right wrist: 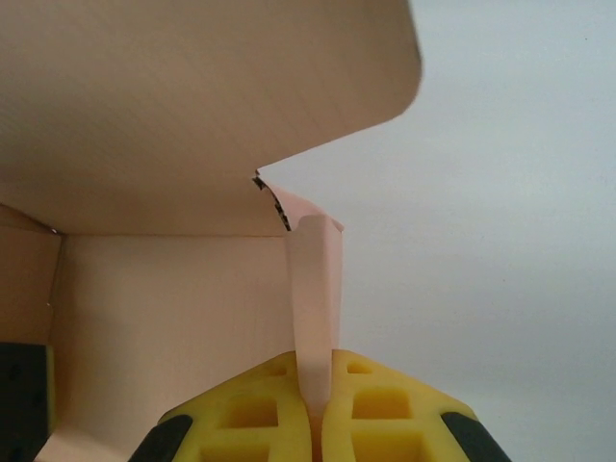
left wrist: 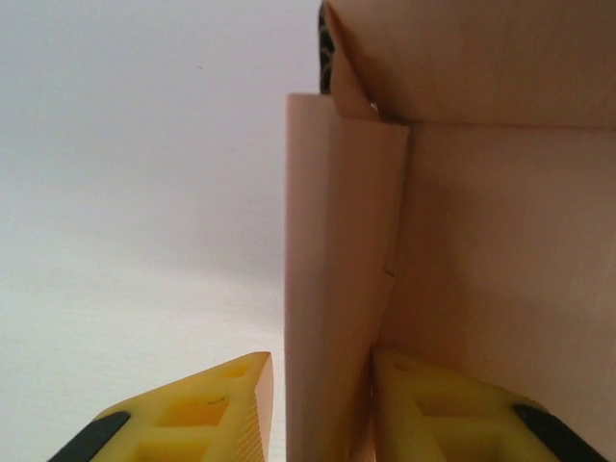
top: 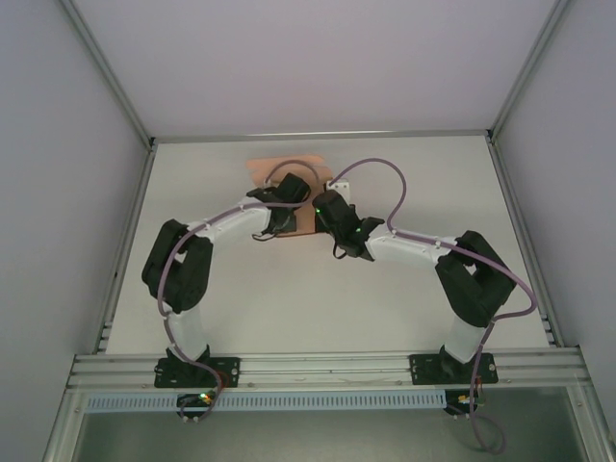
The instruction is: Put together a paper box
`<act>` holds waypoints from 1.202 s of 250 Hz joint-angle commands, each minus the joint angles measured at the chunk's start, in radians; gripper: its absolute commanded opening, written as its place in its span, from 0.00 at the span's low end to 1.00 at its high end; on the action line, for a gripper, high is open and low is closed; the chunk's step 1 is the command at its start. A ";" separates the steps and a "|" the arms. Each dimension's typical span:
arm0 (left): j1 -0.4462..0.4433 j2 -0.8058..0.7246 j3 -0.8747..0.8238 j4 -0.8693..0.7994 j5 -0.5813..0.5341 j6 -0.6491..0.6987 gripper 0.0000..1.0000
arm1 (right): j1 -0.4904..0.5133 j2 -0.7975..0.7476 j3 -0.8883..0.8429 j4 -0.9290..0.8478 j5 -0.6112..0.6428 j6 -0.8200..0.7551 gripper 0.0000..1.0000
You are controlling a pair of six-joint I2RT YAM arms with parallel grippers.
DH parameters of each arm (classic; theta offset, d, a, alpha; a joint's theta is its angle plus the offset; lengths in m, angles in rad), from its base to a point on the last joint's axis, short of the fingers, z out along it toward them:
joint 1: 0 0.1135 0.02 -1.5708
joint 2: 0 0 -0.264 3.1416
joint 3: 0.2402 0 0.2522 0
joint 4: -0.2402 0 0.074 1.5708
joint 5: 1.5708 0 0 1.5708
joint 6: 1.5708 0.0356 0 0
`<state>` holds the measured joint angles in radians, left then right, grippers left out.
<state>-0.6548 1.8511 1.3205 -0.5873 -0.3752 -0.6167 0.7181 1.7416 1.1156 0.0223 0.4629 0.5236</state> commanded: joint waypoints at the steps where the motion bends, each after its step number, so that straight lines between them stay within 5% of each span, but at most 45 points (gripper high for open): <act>1: 0.081 -0.066 -0.082 0.021 -0.023 0.067 0.34 | -0.016 -0.088 -0.018 -0.041 0.090 -0.022 0.00; 33: 0.075 -0.143 -0.113 0.075 0.079 0.107 0.46 | -0.016 -0.074 -0.013 -0.041 0.073 -0.016 0.00; 84: 0.075 -0.264 -0.175 0.190 0.314 0.161 0.85 | -0.017 -0.034 0.016 -0.089 0.046 0.006 0.00; 91: 0.076 -0.279 -0.186 0.207 0.339 0.163 1.00 | -0.018 -0.030 0.017 -0.096 0.038 0.009 0.00; 235: 0.233 -0.412 -0.322 0.254 0.526 0.255 1.00 | -0.030 0.174 0.075 -0.310 -0.229 0.151 0.06; 301: 0.323 -0.373 -0.284 0.249 0.635 0.440 1.00 | -0.024 0.050 0.072 -0.344 -0.194 0.102 0.54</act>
<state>-0.3599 1.4616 1.0035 -0.3294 0.1696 -0.3180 0.6899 1.8912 1.1873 -0.2737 0.2497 0.6479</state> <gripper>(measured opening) 0.999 0.470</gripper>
